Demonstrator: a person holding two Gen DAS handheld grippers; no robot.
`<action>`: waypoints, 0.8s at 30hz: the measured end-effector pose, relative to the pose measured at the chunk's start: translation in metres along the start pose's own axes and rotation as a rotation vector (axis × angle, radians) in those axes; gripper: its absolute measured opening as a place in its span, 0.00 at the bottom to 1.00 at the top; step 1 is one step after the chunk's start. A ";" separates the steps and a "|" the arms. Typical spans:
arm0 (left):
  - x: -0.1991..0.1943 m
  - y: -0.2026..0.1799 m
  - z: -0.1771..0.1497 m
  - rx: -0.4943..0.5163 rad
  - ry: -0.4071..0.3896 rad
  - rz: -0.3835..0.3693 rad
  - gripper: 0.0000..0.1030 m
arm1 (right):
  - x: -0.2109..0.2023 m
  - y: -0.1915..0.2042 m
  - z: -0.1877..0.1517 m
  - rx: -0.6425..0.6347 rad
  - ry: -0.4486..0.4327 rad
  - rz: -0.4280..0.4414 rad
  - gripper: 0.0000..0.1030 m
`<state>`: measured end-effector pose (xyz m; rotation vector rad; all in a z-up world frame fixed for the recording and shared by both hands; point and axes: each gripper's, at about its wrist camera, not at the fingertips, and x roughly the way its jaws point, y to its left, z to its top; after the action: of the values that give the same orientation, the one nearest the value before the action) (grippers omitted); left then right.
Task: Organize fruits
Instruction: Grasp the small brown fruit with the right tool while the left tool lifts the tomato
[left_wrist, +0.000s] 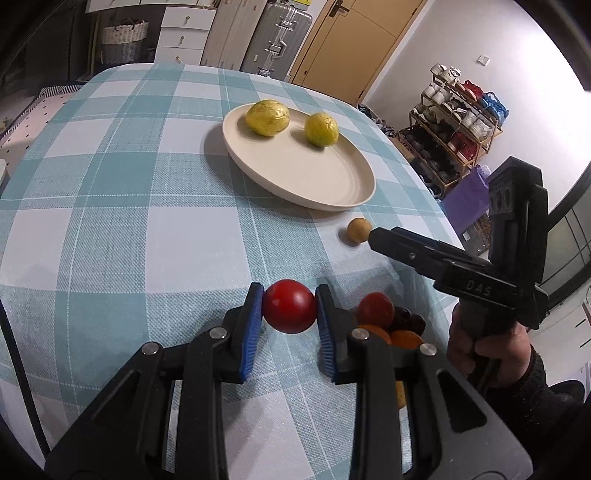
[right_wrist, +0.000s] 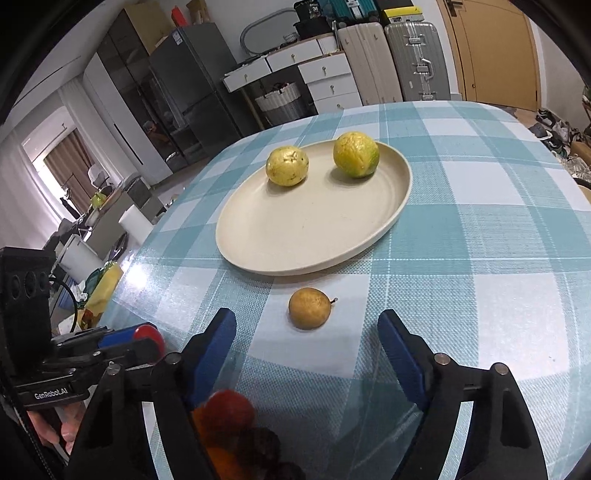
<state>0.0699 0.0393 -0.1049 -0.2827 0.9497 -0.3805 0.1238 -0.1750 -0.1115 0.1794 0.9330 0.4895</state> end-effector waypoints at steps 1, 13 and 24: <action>0.000 0.001 0.001 -0.001 -0.001 0.001 0.25 | 0.003 0.000 0.001 -0.002 0.005 0.007 0.74; 0.004 0.007 0.014 -0.017 -0.012 0.006 0.25 | 0.019 0.005 0.007 -0.041 0.018 -0.045 0.45; 0.007 0.006 0.035 -0.009 -0.032 0.004 0.25 | 0.021 0.005 0.007 -0.057 0.020 -0.030 0.28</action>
<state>0.1040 0.0443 -0.0927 -0.2937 0.9209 -0.3673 0.1387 -0.1605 -0.1211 0.1085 0.9390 0.4907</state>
